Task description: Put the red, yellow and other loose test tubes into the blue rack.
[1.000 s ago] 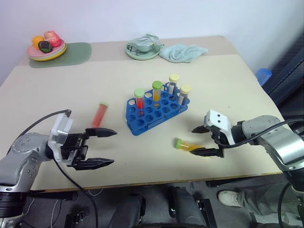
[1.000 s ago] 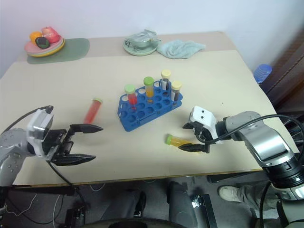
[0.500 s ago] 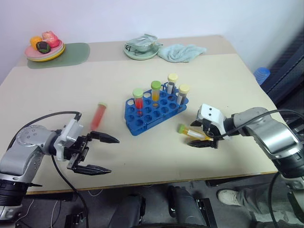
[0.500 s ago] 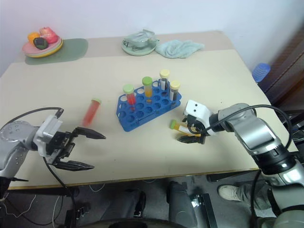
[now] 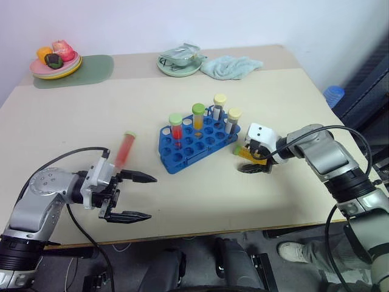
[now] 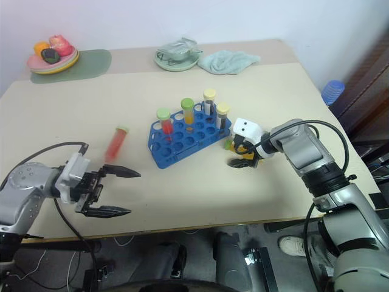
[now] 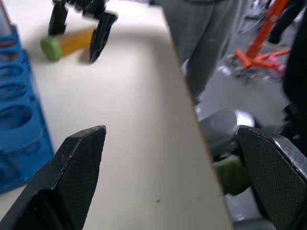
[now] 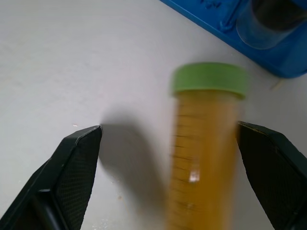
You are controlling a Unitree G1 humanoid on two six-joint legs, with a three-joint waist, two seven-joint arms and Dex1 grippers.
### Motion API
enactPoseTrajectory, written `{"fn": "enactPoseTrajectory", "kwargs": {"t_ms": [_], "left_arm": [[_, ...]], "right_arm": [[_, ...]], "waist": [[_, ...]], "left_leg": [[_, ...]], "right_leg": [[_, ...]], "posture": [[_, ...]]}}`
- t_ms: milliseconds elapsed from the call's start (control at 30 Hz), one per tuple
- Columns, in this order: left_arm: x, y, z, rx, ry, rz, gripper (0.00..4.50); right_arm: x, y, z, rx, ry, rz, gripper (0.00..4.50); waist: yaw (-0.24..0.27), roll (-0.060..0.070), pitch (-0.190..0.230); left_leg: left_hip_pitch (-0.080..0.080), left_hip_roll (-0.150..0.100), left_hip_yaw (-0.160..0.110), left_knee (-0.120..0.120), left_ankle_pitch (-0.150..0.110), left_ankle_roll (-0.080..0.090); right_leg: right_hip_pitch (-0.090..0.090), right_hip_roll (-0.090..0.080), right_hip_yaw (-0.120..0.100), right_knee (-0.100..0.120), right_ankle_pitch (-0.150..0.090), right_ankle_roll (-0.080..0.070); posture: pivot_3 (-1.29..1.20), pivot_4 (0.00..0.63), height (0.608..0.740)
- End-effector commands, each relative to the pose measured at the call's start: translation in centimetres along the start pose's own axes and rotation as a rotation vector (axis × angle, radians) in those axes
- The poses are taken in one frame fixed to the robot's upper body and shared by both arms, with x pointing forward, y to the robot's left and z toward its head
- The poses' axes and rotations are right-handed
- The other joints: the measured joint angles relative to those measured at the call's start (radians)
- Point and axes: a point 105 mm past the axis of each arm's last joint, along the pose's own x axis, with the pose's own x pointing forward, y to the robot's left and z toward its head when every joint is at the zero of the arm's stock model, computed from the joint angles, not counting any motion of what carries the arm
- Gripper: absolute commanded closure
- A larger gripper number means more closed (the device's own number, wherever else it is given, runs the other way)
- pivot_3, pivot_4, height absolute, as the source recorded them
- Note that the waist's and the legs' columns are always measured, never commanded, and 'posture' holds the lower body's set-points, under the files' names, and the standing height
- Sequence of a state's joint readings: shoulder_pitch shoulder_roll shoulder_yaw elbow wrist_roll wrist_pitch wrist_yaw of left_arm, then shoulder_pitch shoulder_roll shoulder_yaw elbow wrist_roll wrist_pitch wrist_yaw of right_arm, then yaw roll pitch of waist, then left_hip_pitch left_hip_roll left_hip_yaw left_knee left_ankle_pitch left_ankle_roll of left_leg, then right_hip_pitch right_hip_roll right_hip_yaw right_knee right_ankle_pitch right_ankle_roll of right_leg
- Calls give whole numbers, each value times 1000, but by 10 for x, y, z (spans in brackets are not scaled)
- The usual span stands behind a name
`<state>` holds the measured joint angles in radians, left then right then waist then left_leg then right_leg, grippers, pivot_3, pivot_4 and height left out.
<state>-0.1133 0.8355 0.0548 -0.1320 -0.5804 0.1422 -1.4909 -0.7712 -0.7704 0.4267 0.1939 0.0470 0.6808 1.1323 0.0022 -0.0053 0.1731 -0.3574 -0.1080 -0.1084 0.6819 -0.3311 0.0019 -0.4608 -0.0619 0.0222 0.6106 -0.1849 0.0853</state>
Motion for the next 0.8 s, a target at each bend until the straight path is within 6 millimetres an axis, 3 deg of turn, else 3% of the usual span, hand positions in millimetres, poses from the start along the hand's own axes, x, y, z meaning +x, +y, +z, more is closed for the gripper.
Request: {"fn": "enactPoseTrajectory", "kwargs": {"t_ms": [33, 667, 800], "left_arm": [[2, 2, 4, 61, 13, 26, 0], [8, 15, -3, 83, 26, 84, 0], [9, 16, -4, 83, 23, 87, 0]], "right_arm": [[-4, -8, 7, 3, 24, -57, 55], [-2, -35, 11, 122, 63, -143, 55], [-2, -36, 8, 125, 78, -154, 1306]], "waist": [[-2, 0, 0], [-15, 0, 0], [-14, 0, 0]], "left_leg": [[0, 0, 0, 0, 0, 0], [0, 0, 0, 0, 0, -1], [0, 0, 0, 0, 1, -1]], "right_leg": [[0, 0, 0, 0, 0, 0], [0, 0, 0, 1, 0, 0], [0, 0, 0, 1, 0, 0]], "posture": [[0, 150, 740], [0, 150, 740], [0, 150, 740]]}}
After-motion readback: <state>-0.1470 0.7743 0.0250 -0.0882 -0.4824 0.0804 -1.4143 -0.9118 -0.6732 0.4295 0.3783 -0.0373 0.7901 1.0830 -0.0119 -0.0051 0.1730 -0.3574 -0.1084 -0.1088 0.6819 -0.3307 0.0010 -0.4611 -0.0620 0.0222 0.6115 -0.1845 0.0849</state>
